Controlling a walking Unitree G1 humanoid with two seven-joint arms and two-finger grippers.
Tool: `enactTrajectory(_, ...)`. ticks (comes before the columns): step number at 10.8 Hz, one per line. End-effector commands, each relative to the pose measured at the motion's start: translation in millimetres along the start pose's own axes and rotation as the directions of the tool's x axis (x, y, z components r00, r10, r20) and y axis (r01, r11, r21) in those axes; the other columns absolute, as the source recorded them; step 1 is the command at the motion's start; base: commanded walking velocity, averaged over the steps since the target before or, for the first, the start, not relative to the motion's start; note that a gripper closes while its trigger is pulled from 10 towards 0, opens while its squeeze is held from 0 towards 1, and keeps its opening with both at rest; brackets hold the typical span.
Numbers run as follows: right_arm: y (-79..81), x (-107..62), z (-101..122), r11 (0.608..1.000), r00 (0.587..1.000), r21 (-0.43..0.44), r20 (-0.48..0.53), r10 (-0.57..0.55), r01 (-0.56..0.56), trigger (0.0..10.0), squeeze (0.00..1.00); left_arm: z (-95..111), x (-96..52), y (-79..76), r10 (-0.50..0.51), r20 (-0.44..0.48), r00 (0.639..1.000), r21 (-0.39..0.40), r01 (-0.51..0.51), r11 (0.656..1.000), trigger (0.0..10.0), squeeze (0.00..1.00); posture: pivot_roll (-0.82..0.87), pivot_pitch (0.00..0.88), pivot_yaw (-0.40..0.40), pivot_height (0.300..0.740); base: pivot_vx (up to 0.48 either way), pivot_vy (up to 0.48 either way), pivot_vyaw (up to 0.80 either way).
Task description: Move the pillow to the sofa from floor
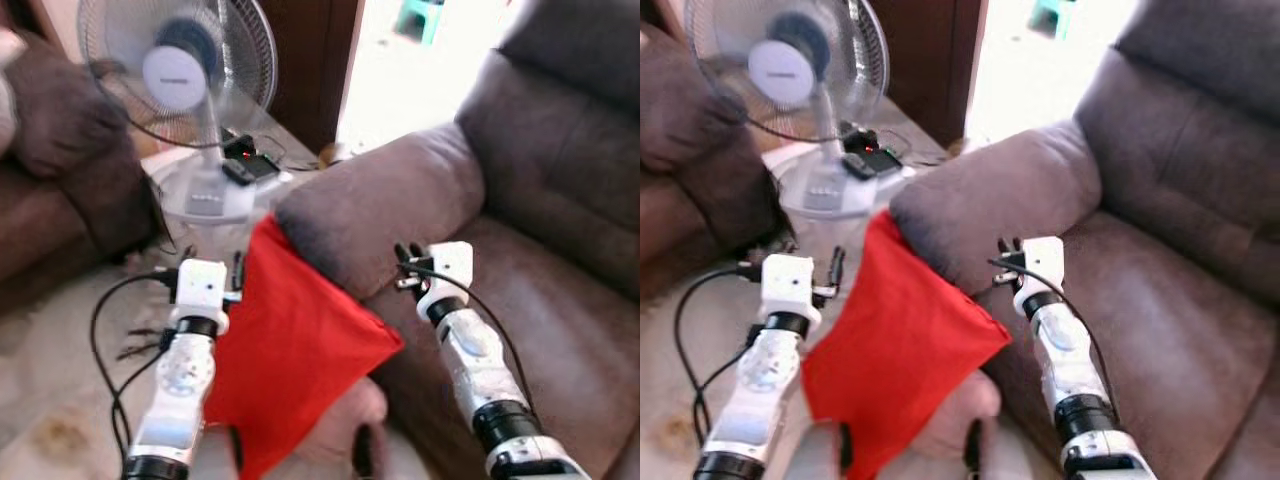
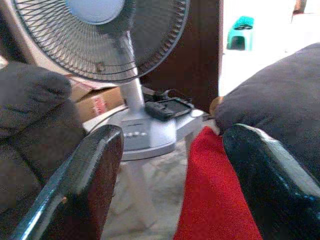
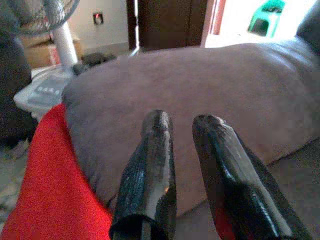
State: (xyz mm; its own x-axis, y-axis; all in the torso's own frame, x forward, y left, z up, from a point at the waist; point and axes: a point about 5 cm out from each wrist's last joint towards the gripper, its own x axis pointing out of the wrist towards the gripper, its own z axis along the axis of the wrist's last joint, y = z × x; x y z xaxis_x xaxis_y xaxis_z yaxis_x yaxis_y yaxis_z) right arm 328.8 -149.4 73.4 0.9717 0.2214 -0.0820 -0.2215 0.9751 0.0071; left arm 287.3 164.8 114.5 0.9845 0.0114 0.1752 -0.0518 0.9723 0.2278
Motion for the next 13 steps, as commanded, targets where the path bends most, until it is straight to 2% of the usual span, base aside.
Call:
enactTrajectory(1, -1.0, 0.6, -6.8, 1.0, 0.998, 0.016, -0.057, -0.008, 0.009, 10.0, 0.83, -1.2, -0.7, -0.8, 0.001, -0.011, 1.0, 0.003, -0.001, 1.0, 10.0, 0.0, 0.09, 0.049, -0.107, 0.615, 0.0, 0.0, 0.0)
enactTrajectory(2, -1.8, 0.1, -13.3, 0.999, 0.995, 0.052, -0.102, -0.004, 0.009, 10.0, 1.0, -1.4, -0.4, -0.5, 0.006, -0.013, 1.0, -0.005, -0.006, 1.0, 10.0, 0.0, 0.09, 0.052, -0.108, 0.615, 0.0, 0.0, 0.0)
enactTrajectory(6, -4.6, -4.7, -44.3, 0.987, 0.936, 0.124, -0.348, -0.049, 0.098, 10.0, 1.0, -1.5, -0.3, 0.2, 0.004, -0.036, 0.999, -0.075, -0.007, 0.997, 10.0, 0.0, 0.09, 0.079, -0.102, 0.615, 0.0, 0.0, 0.0)
enactTrajectory(8, 2.3, -7.8, -55.7, 0.976, 0.911, 0.187, -0.412, -0.025, 0.111, 10.0, 1.0, -2.7, -0.9, 0.8, -0.004, -0.052, 0.999, -0.1, -0.002, 0.995, 10.0, 0.0, 0.1, 0.086, -0.099, 0.615, 0.0, 0.0, 0.0)
enactTrajectory(10, 4.8, -9.4, -60.5, 0.97, 0.902, 0.209, -0.431, -0.024, 0.125, 10.0, 1.0, -3.6, -3.3, 0.2, -0.011, -0.064, 0.998, -0.115, 0.004, 0.993, 10.0, 0.0, 0.1, 0.091, -0.098, 0.615, 0.0, 0.0, 0.0)
enactTrajectory(11, 3.1, -11.2, -64.9, 0.971, 0.877, 0.168, -0.474, -0.074, 0.173, 10.0, 1.0, -5.7, -4.9, 0.6, -0.008, -0.091, 0.996, -0.179, -0.008, 0.984, 10.0, 0.0, 0.1, 0.098, -0.096, 0.615, 0.0, 0.0, 0.0)
enactTrajectory(12, 2.0, -12.1, -66.5, 0.969, 0.868, 0.157, -0.489, -0.091, 0.189, 10.0, 1.0, -5.7, -5.8, 1.1, -0.017, -0.094, 0.995, -0.173, 0.0, 0.985, 10.0, 0.0, 0.11, 0.1, -0.094, 0.615, 0.0, 0.0, 0.0)
enactTrajectory(13, 2.7, -11.2, -66.3, 0.969, 0.868, 0.158, -0.489, -0.088, 0.188, 10.0, 0.0, -5.3, -6.8, 1.3, -0.026, -0.093, 0.995, -0.172, 0.009, 0.985, 10.0, 0.0, 0.11, 0.105, -0.092, 0.615, 0.0, 0.0, 0.0)
